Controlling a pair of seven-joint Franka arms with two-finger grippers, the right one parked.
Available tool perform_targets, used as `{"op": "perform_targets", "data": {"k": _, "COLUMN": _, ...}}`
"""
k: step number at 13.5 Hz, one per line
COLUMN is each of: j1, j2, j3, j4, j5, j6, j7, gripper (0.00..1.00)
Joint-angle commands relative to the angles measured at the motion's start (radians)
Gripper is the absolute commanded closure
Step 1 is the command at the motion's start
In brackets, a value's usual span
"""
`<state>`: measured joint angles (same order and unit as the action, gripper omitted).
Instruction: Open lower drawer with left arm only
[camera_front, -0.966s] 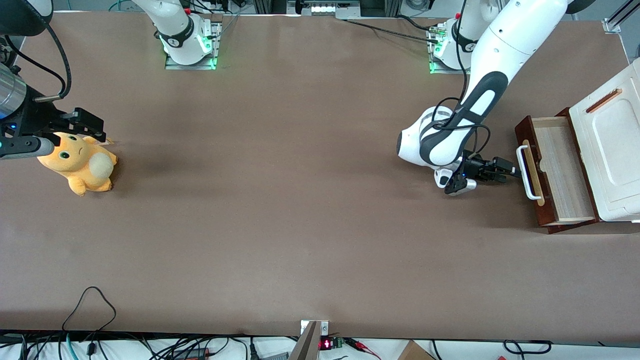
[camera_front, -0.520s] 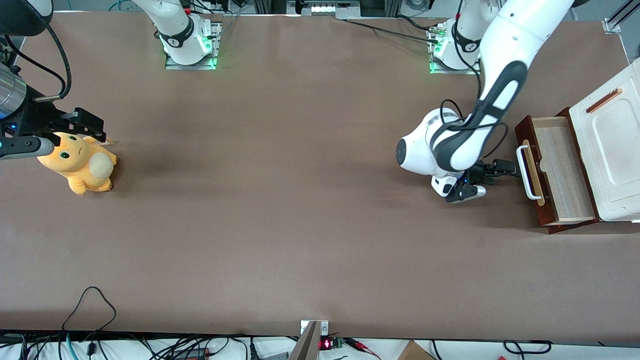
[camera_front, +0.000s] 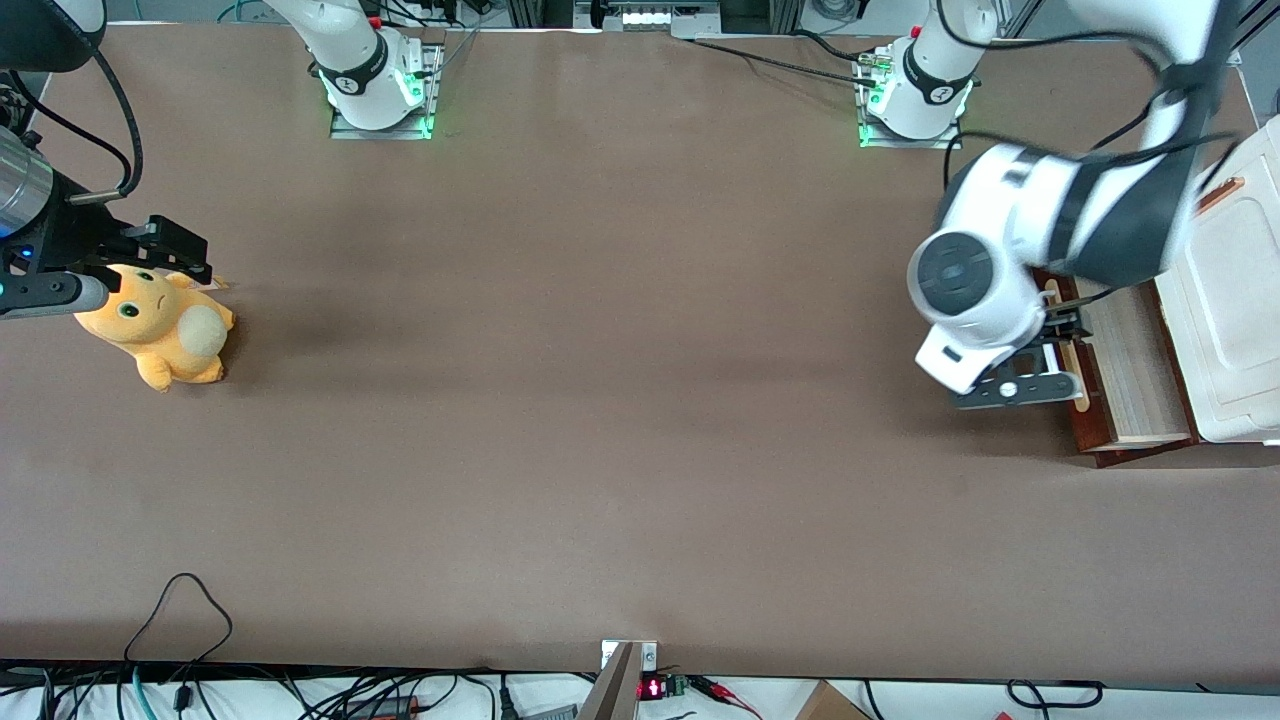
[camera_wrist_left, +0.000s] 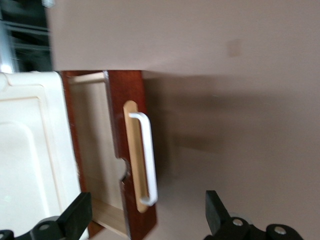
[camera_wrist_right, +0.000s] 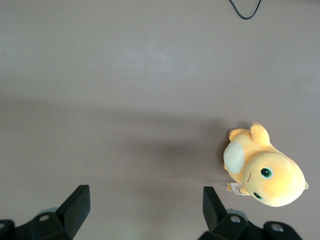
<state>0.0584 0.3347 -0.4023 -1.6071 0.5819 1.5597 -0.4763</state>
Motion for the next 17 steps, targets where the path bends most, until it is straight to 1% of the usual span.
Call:
{"op": "perform_targets", "data": {"k": 1, "j1": 0.004, "j2": -0.100, "j3": 0.087, "j4": 0.036, "j5": -0.283, "j6": 0.010, "j7": 0.144, "gripper": 0.00}}
{"op": "perform_targets", "data": {"k": 2, "j1": 0.004, "j2": -0.130, "j3": 0.129, "j4": 0.039, "j5": -0.368, "j6": 0.010, "j7": 0.197, "gripper": 0.00}}
{"op": "perform_targets", "data": {"k": 3, "j1": 0.003, "j2": -0.156, "j3": 0.169, "j4": 0.039, "j5": -0.437, "j6": 0.010, "j7": 0.252, "gripper": 0.00}}
{"op": "perform_targets", "data": {"k": 5, "j1": 0.001, "j2": -0.209, "j3": 0.235, "j4": 0.029, "j5": -0.534, "j6": 0.043, "j7": 0.351, "gripper": 0.00}}
{"op": "perform_targets", "data": {"k": 6, "j1": 0.001, "j2": -0.230, "j3": 0.253, "j4": 0.018, "j5": -0.545, "j6": 0.055, "j7": 0.388, "gripper": 0.00}}
{"op": "perform_targets", "data": {"k": 9, "j1": 0.000, "j2": -0.287, "j3": 0.267, "j4": -0.011, "j5": -0.545, "j6": 0.056, "j7": 0.410, "gripper": 0.00}}
{"op": "perform_targets", "data": {"k": 12, "j1": 0.001, "j2": -0.296, "j3": 0.275, "j4": -0.016, "j5": -0.547, "j6": 0.066, "j7": 0.484, "gripper": 0.00}}
{"op": "perform_targets", "data": {"k": 13, "j1": 0.001, "j2": -0.298, "j3": 0.276, "j4": -0.016, "j5": -0.557, "j6": 0.071, "j7": 0.513, "gripper": 0.00}}
{"op": "perform_targets", "data": {"k": 17, "j1": 0.003, "j2": -0.325, "j3": 0.296, "j4": -0.060, "j5": -0.564, "j6": 0.118, "j7": 0.557, "gripper": 0.00}}
